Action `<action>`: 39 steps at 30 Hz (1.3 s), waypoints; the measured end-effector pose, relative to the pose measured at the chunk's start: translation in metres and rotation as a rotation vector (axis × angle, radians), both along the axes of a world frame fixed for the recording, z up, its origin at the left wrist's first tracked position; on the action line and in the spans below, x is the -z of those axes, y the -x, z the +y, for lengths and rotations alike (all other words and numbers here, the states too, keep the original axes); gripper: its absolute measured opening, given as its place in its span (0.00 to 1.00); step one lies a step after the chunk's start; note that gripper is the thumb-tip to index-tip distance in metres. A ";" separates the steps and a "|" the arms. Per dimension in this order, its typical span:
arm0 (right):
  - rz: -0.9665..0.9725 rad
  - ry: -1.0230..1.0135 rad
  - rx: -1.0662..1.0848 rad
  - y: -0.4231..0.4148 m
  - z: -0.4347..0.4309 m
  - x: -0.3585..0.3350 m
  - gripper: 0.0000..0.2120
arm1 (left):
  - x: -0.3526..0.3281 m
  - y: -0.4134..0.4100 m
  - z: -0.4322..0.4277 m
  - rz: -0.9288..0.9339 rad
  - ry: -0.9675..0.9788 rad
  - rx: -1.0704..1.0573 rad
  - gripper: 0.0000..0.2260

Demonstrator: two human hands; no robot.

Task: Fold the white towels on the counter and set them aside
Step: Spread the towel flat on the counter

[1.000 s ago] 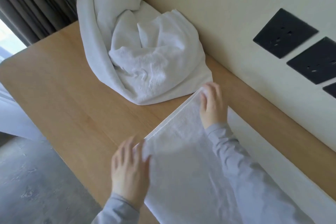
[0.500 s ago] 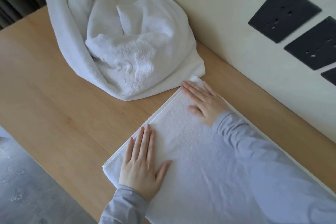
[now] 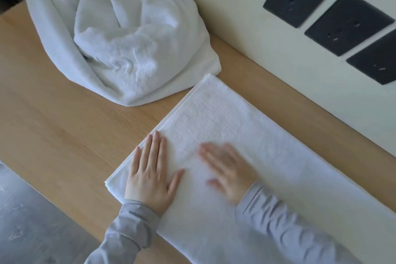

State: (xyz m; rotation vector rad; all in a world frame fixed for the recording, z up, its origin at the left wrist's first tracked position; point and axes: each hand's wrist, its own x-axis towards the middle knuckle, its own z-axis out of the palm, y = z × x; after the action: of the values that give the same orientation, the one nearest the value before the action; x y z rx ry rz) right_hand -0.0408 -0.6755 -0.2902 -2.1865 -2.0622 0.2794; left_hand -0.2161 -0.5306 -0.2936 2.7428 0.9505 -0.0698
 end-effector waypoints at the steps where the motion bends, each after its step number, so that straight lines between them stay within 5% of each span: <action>1: -0.020 0.026 0.104 -0.026 -0.006 -0.001 0.27 | 0.000 0.000 0.000 0.006 -0.006 0.000 0.35; 6: -0.092 0.153 0.518 -0.116 -0.029 -0.003 0.33 | 0.001 0.001 0.000 0.022 -0.027 0.004 0.36; 11: -0.084 0.028 0.714 -0.061 -0.010 -0.012 0.32 | -0.002 0.000 -0.002 0.034 -0.031 -0.015 0.36; 14: 0.019 -0.137 0.447 0.034 -0.013 -0.010 0.30 | -0.002 0.000 -0.003 0.034 -0.025 -0.017 0.37; 16: 0.004 -0.060 0.184 0.079 -0.033 -0.004 0.29 | -0.002 0.000 -0.002 0.026 -0.023 -0.012 0.37; 19: -0.014 0.036 0.054 0.046 -0.077 0.002 0.30 | -0.001 0.001 -0.003 0.018 -0.037 -0.008 0.37; 25: -0.128 0.203 0.759 -0.109 -0.186 -0.003 0.32 | 0.000 -0.001 -0.005 0.004 -0.051 -0.010 0.37; 29: -0.160 0.226 0.973 -0.110 -0.183 -0.008 0.34 | -0.008 -0.003 -0.014 -0.010 -0.081 -0.042 0.36; 34: -0.056 -0.089 0.671 0.010 -0.147 -0.015 0.27 | -0.021 -0.034 -0.109 -0.157 -0.044 0.032 0.30; 39: -0.039 0.046 0.352 0.065 -0.170 -0.002 0.27 | -0.007 -0.043 -0.163 -0.037 -0.002 0.110 0.31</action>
State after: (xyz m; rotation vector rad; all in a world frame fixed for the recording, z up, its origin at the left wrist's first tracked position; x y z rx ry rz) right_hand -0.1054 -0.8455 -0.2880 -2.5448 -1.6586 0.2501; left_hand -0.1728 -0.6932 -0.2867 2.7861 0.7908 -0.0364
